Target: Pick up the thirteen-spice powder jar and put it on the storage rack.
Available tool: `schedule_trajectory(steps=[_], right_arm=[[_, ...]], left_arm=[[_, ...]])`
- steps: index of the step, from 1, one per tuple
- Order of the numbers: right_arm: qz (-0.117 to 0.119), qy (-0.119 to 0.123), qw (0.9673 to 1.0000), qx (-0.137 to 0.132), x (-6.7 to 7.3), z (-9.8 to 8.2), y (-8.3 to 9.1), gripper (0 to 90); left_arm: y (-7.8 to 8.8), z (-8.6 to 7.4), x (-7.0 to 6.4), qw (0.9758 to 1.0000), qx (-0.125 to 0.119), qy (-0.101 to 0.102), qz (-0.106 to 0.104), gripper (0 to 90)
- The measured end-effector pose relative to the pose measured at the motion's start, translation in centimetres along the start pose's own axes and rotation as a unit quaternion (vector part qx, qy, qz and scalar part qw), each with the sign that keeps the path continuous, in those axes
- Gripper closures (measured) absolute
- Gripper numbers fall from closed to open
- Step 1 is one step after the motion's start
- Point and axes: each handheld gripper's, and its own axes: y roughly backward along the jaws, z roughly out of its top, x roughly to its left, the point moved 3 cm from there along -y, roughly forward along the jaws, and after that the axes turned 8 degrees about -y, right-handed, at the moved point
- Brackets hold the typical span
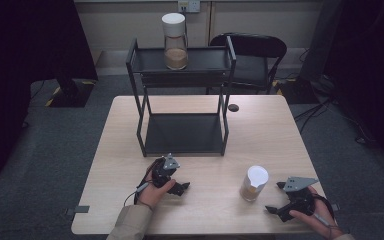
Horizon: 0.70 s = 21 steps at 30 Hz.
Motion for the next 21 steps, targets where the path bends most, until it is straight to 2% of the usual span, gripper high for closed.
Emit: schedule_trajectory(steps=[3, 12, 19, 21], right_arm=[[0.012, -0.002, 0.9999, 0.003, 0.0, 0.4, 0.1, 1.5], [0.041, -0.015, 0.9986, -0.03, 0.0, 1.8, 0.2, 1.3], [0.051, -0.008, 0.9978, -0.042, 0.5, 3.2, -0.8, 3.0], [0.055, -0.013, 0.9973, -0.047, 0.5, 3.6, -1.2, 4.8]], left_arm=[[0.0, 0.0, 0.0, 1.0, 0.0, 0.0, 0.0, 0.0], [0.0, 0.0, 0.0, 1.0, 0.0, 0.0, 0.0, 0.0], [0.0, 0.0, 0.0, 1.0, 0.0, 0.0, 0.0, 0.0], [0.0, 0.0, 0.0, 1.0, 0.0, 0.0, 0.0, 0.0]])
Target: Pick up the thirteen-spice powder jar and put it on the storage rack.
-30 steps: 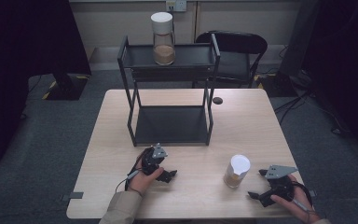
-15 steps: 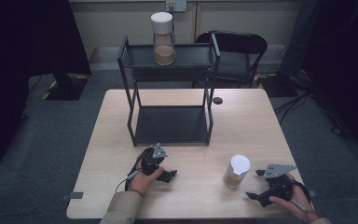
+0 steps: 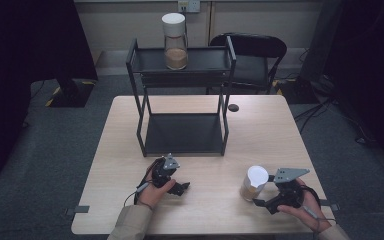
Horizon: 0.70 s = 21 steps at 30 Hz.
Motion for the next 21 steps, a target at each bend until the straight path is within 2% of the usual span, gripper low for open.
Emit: schedule_trajectory(steps=[9, 17, 21], right_arm=[[0.015, 0.001, 0.9997, -0.021, -0.2, 1.0, -1.2, 15.3], [0.019, 0.03, 0.999, -0.028, 0.2, 1.6, -1.9, 27.9], [0.018, 0.036, 0.9988, -0.03, 0.3, 1.7, -1.9, 29.4]], left_arm=[[0.0, 0.0, 0.0, 1.0, 0.0, 0.0, 0.0, 0.0], [0.0, 0.0, 0.0, 1.0, 0.0, 0.0, 0.0, 0.0], [0.0, 0.0, 0.0, 1.0, 0.0, 0.0, 0.0, 0.0]])
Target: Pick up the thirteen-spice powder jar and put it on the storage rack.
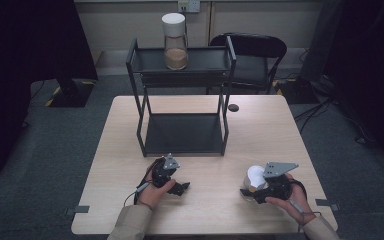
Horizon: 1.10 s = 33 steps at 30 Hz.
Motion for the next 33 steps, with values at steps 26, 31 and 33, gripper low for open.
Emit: schedule_trajectory(steps=[26, 31, 33], right_arm=[[-0.007, -0.014, 0.9999, 0.004, -0.2, 4.7, -2.2, 30.4], [-0.005, -0.029, 0.9996, 0.003, -0.4, 5.9, -2.8, 30.5], [-0.007, -0.023, 0.9997, 0.003, -0.5, 6.5, -3.1, 30.5]], left_arm=[[0.0, 0.0, 0.0, 1.0, 0.001, 0.0, 0.0, 0.0], [0.0, 0.0, 0.0, 1.0, 0.0, 0.0, 0.0, 0.0], [0.0, 0.0, 0.0, 1.0, 0.001, 0.0, 0.0, 0.0]])
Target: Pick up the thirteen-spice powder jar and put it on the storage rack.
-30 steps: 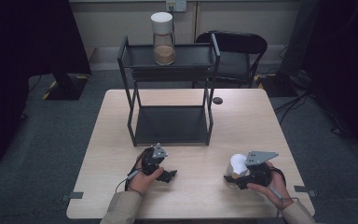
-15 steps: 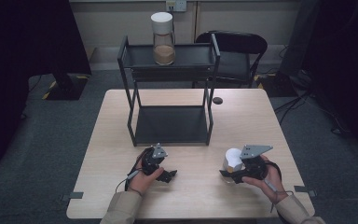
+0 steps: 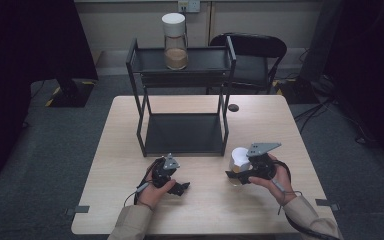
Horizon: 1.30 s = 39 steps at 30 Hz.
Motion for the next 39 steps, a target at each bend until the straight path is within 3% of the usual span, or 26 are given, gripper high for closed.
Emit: schedule_trajectory(steps=[15, 26, 39], right_arm=[[-0.001, 0.011, 0.9999, -0.001, -0.5, 3.9, -1.6, 30.5], [0.007, -0.006, 1.0, -0.001, -0.6, 6.7, -2.8, 30.4], [0.01, -0.006, 0.9999, 0.011, -0.6, 9.7, -3.7, 30.4]], left_arm=[[0.0, 0.0, 0.0, 1.0, 0.0, 0.0, 0.0, 0.0], [0.0, 0.0, 0.0, 1.0, 0.0, 0.0, 0.0, 0.0], [0.0, 0.0, 0.0, 1.0, 0.0, 0.0, -0.001, 0.0]])
